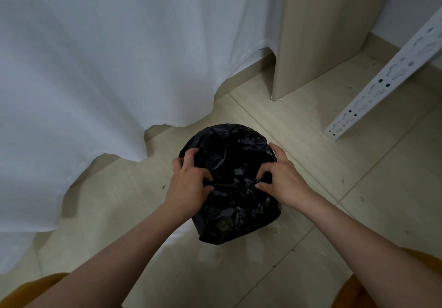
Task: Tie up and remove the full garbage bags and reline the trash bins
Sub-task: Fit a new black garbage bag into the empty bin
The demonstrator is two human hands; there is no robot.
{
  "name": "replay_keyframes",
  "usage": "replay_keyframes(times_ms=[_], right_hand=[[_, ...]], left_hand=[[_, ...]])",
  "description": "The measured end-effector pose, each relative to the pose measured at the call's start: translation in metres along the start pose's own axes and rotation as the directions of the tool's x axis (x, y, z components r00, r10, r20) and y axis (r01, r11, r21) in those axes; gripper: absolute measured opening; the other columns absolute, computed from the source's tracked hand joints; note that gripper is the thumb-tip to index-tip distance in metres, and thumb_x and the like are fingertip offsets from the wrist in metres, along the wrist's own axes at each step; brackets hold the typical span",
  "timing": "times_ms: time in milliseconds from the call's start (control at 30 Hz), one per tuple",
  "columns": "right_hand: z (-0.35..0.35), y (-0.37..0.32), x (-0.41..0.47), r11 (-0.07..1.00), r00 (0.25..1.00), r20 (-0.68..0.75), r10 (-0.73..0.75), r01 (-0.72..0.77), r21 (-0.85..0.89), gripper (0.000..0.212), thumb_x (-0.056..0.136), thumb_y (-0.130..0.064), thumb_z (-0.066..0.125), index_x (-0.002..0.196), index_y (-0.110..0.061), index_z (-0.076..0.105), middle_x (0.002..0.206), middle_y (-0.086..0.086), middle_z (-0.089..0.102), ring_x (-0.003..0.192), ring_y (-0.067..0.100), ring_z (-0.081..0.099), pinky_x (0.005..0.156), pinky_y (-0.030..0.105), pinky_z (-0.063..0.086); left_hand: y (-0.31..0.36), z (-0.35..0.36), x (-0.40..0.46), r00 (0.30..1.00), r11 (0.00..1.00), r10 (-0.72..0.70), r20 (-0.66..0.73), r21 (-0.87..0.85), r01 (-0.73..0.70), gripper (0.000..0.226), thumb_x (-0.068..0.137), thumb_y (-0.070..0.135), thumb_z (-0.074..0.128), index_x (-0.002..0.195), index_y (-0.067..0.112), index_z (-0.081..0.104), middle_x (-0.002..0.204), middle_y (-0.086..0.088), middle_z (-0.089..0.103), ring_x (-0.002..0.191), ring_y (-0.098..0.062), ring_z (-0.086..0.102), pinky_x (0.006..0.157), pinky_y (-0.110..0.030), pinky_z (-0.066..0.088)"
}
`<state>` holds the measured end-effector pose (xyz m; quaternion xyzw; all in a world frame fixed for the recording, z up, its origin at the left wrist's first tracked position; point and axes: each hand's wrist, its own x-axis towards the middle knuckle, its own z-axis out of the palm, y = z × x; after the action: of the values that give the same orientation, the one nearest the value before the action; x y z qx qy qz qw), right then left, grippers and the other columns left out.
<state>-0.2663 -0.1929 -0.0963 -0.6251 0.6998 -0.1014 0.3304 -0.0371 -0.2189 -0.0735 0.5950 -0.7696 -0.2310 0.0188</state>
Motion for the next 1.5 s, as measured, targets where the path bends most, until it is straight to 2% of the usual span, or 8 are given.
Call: replay_keyframes(times_ms=[367, 433, 633, 867, 1200, 1300, 1400, 1500], right_hand=[[-0.022, 0.007, 0.0, 0.999, 0.994, -0.096, 0.041, -0.041, 0.007, 0.014, 0.083, -0.013, 0.072, 0.075, -0.021, 0.063, 0.157, 0.012, 0.02, 0.139, 0.016, 0.034, 0.083, 0.014, 0.03], [-0.024, 0.011, -0.002, 0.998, 0.993, -0.108, 0.055, -0.054, 0.012, 0.008, 0.083, -0.014, 0.072, 0.079, -0.018, 0.066, 0.153, 0.012, 0.028, 0.139, 0.015, 0.035, 0.083, 0.015, 0.029], [-0.021, 0.005, 0.0, 0.999, 0.999, -0.039, 0.021, -0.02, 0.037, 0.03, 0.084, -0.019, 0.073, 0.114, -0.022, 0.066, 0.144, 0.01, 0.037, 0.132, 0.021, 0.041, 0.093, 0.015, 0.03], [-0.013, 0.0, 0.001, 1.0, 0.999, -0.024, 0.021, -0.021, -0.008, 0.01, 0.086, -0.019, 0.072, 0.095, -0.02, 0.07, 0.145, 0.008, 0.035, 0.115, 0.022, 0.051, 0.089, 0.021, 0.039], [-0.033, 0.008, -0.005, 0.998, 0.996, -0.09, 0.022, -0.016, 0.066, 0.008, 0.086, -0.01, 0.068, 0.082, -0.016, 0.066, 0.136, 0.009, 0.044, 0.118, 0.023, 0.055, 0.086, 0.021, 0.04], [-0.037, 0.009, -0.006, 0.982, 0.997, -0.061, 0.052, -0.04, 0.185, 0.024, 0.084, -0.018, 0.074, 0.099, -0.02, 0.055, 0.121, 0.002, 0.051, 0.098, 0.028, 0.063, 0.087, 0.042, 0.053], [-0.036, 0.006, -0.01, 0.889, 0.973, 0.192, 0.128, -0.198, 0.412, 0.077, 0.074, -0.031, 0.082, 0.132, -0.035, 0.031, 0.114, -0.012, 0.05, 0.096, 0.019, 0.066, 0.082, 0.042, 0.059], [-0.027, 0.003, -0.009, 0.821, 0.947, 0.274, 0.169, -0.289, 0.492, 0.088, 0.08, -0.031, 0.078, 0.142, -0.044, 0.017, 0.11, -0.016, 0.054, 0.1, 0.013, 0.065, 0.083, 0.04, 0.059]], left_hand=[[-0.018, -0.01, -0.004, 1.0, 1.0, -0.016, -0.021, 0.012, 0.017, 0.013, 0.088, 0.009, 0.061, 0.078, 0.006, 0.068, 0.151, -0.001, 0.025, 0.124, -0.024, 0.032, 0.085, -0.021, 0.032], [-0.023, -0.012, -0.006, 0.998, 0.999, -0.018, -0.059, -0.043, 0.016, 0.002, 0.086, 0.009, 0.064, 0.085, 0.009, 0.065, 0.147, -0.001, 0.03, 0.123, -0.023, 0.034, 0.083, -0.022, 0.034], [-0.012, -0.006, -0.003, 0.997, 0.992, 0.007, -0.075, -0.124, -0.016, 0.052, 0.085, 0.017, 0.068, 0.131, 0.035, 0.054, 0.14, -0.003, 0.02, 0.123, -0.025, 0.024, 0.099, -0.037, 0.04], [-0.004, -0.004, 0.002, 0.999, 1.0, -0.03, -0.022, -0.004, 0.03, 0.009, 0.089, 0.025, 0.066, 0.094, 0.024, 0.073, 0.146, -0.004, 0.021, 0.124, -0.03, 0.023, 0.092, -0.031, 0.041], [-0.029, -0.018, 0.0, 0.979, 0.975, -0.186, -0.08, -0.14, 0.174, 0.007, 0.085, 0.016, 0.066, 0.088, 0.021, 0.07, 0.136, -0.009, 0.035, 0.124, -0.029, 0.036, 0.082, -0.028, 0.036], [-0.027, -0.018, -0.003, 0.971, 0.9, -0.237, -0.015, -0.381, 0.214, 0.044, 0.077, 0.018, 0.078, 0.114, 0.018, 0.054, 0.126, -0.004, 0.034, 0.101, -0.018, 0.051, 0.087, -0.028, 0.045], [-0.018, -0.016, -0.008, 0.931, 0.752, -0.301, 0.206, -0.549, 0.365, 0.1, 0.062, 0.03, 0.09, 0.138, 0.025, 0.026, 0.129, 0.003, 0.029, 0.11, -0.015, 0.047, 0.091, -0.033, 0.051], [-0.01, -0.006, -0.011, 0.869, 0.507, -0.309, 0.387, -0.706, 0.495, 0.081, 0.073, 0.015, 0.084, 0.131, 0.024, 0.028, 0.129, -0.002, 0.045, 0.108, -0.02, 0.057, 0.061, -0.027, 0.057]])
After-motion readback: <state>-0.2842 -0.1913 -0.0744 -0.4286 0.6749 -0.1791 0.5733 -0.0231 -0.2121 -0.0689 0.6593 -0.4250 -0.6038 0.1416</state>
